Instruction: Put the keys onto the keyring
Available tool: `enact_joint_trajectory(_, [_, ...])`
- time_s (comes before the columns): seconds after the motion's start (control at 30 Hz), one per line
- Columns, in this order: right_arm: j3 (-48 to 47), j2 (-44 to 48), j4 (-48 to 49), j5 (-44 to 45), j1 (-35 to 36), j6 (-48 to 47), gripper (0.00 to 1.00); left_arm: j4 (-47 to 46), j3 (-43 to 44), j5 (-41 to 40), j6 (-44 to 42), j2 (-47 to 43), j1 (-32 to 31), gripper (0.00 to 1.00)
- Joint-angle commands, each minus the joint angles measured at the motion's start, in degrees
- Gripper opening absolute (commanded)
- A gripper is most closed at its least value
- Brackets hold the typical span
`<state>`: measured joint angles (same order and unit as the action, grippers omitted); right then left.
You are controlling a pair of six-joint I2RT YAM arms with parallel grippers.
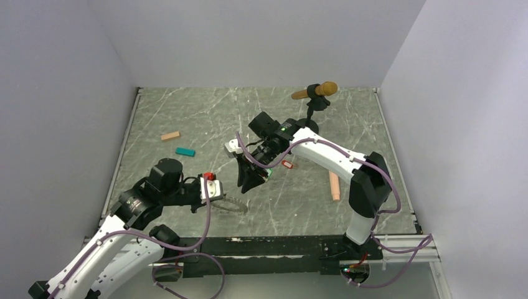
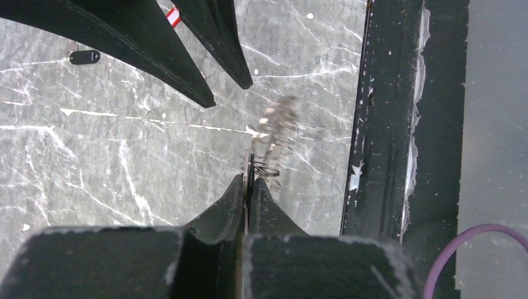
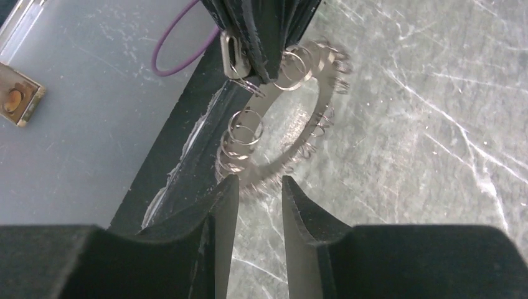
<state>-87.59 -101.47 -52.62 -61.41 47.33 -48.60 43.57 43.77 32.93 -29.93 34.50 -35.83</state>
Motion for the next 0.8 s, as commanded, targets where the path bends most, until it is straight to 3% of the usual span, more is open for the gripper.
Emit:
enact_joint_trajectory(0.0, [-1.5,1.9,-0.4,-5.5,-0.1,-3.6,0.36,-2.4,2.8,1.0,-4.8,1.2,-0.3,0.0])
enact_joint_trajectory(0.23, [-3.0,1.0,1.1,-5.1,-0.1,-3.6,0.41,-1.9,5.2,3.5,-9.9,4.4,-0.3,0.0])
enact_joint_trajectory(0.77, [-4.0,-1.3,4.1,-9.3,1.2,0.2,0.42,-8.1,3.9,5.8,-5.3,4.1,-0.3,0.0])
